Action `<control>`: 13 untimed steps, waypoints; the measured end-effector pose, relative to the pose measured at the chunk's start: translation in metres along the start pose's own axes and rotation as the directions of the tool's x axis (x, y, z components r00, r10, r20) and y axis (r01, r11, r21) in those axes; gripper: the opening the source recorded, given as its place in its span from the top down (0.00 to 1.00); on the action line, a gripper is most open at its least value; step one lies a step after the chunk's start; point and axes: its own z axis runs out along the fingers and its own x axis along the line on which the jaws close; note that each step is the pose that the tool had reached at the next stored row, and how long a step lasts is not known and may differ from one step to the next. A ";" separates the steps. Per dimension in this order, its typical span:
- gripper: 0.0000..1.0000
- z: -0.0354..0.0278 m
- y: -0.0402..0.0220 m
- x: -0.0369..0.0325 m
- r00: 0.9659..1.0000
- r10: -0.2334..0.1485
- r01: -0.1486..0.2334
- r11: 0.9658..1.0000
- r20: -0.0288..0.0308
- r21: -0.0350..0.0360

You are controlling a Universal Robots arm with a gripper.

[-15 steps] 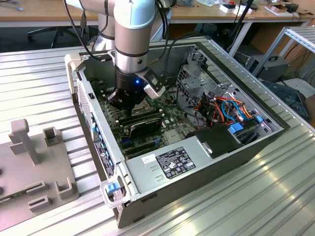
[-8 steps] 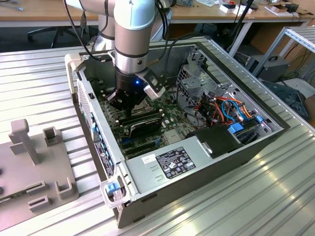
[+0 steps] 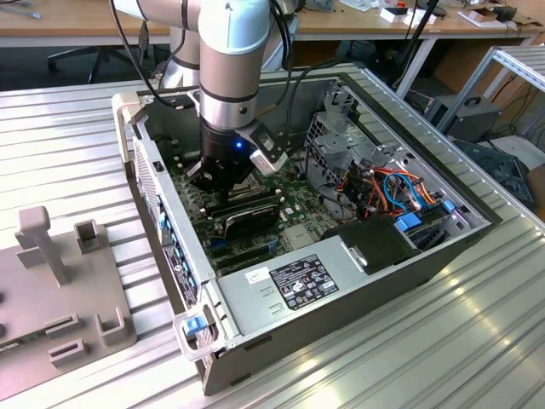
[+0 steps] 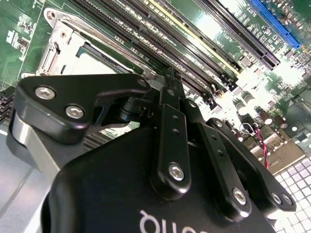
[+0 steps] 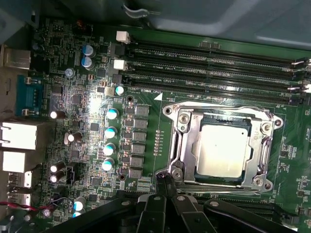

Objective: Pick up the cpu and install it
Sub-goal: 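Install the second cpu locking lever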

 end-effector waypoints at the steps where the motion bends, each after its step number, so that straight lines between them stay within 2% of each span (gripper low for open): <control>1: 0.89 -0.0005 0.0000 0.0000 1.000 0.000 0.000 1.000 0.000 0.000; 6: 0.89 -0.0101 -0.0004 -0.0004 1.000 0.000 0.000 1.000 0.000 0.001; 10: 0.89 -0.0235 -0.0009 -0.0007 1.000 0.000 0.000 1.000 0.000 0.003; 13: 0.89 -0.0240 -0.0011 -0.0019 1.000 0.000 0.000 1.000 0.000 0.003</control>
